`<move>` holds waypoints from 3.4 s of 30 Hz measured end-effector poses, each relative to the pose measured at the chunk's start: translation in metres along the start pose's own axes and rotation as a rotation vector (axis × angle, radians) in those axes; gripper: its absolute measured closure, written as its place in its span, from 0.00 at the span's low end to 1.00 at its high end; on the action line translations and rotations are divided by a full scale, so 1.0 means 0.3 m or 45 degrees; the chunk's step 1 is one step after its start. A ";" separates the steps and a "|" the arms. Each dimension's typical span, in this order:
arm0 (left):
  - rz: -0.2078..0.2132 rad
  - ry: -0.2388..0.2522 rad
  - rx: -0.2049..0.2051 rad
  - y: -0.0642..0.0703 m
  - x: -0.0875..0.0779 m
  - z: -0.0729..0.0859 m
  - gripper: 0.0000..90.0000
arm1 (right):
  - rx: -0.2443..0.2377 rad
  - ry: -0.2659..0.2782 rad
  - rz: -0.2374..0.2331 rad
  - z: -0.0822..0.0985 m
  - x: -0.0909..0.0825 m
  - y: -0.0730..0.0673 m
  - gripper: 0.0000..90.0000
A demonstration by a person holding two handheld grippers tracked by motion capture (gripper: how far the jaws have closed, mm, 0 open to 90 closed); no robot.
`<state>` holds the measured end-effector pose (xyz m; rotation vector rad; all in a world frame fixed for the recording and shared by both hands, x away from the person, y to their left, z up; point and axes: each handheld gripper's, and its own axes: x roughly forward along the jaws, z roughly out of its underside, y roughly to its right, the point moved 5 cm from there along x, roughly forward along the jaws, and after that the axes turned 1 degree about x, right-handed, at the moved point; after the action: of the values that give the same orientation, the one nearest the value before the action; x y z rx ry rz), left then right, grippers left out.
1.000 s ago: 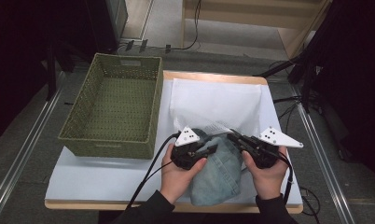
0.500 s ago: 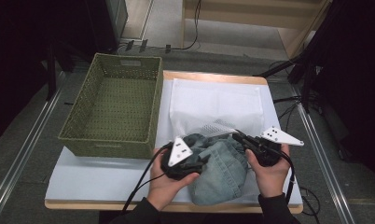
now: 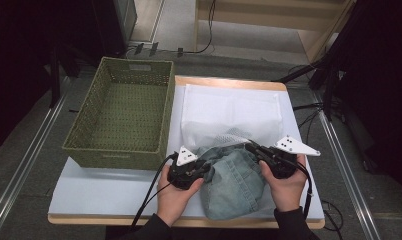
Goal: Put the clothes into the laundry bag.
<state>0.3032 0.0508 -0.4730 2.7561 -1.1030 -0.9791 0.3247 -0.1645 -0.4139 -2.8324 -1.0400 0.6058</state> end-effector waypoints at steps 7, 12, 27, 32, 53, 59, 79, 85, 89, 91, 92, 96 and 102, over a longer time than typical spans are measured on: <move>0.207 -0.017 0.116 0.118 0.055 -0.039 1.00 | 0.009 0.010 -0.029 -0.005 0.001 -0.013 1.00; 0.189 -0.020 0.044 0.161 0.130 -0.083 1.00 | -0.022 0.001 -0.062 -0.005 0.018 -0.061 1.00; 0.067 0.075 0.163 0.104 0.086 -0.102 0.62 | -0.008 0.016 -0.023 0.000 0.000 -0.027 1.00; -0.091 0.191 0.119 0.038 -0.021 -0.087 0.49 | -0.001 0.021 -0.016 -0.003 -0.002 -0.025 1.00; -0.044 0.050 0.203 0.093 0.137 -0.112 0.62 | -0.017 0.025 -0.047 -0.004 -0.009 -0.040 1.00; 0.157 0.095 0.103 0.080 -0.016 -0.092 0.41 | 0.017 0.031 -0.027 0.002 -0.014 -0.005 1.00; 0.262 -0.056 0.224 0.199 0.088 -0.077 0.84 | -0.017 0.043 -0.048 -0.004 -0.017 -0.029 1.00; 0.145 0.257 0.128 0.170 0.052 -0.153 0.84 | -0.028 0.116 -0.057 -0.038 -0.049 -0.037 1.00; 0.020 0.123 0.130 0.143 0.160 -0.118 0.81 | -0.033 0.095 -0.053 -0.031 -0.046 -0.034 1.00; 0.066 0.010 0.108 0.128 0.211 -0.086 0.75 | -0.028 0.093 -0.052 -0.026 -0.044 -0.022 1.00; 0.080 0.000 0.128 0.130 0.211 -0.079 0.71 | -0.021 0.092 -0.044 -0.024 -0.047 -0.012 1.00; 0.146 0.013 0.207 0.161 0.144 -0.086 0.43 | 0.011 0.085 -0.021 -0.018 -0.063 0.033 1.00; 0.264 0.036 0.227 0.182 0.011 -0.052 0.29 | 0.020 0.081 -0.008 -0.015 -0.064 0.045 1.00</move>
<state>0.2800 0.0046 -0.4495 2.7031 -1.5033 -0.8529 0.3214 -0.1867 -0.4058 -2.8140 -1.0292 0.5173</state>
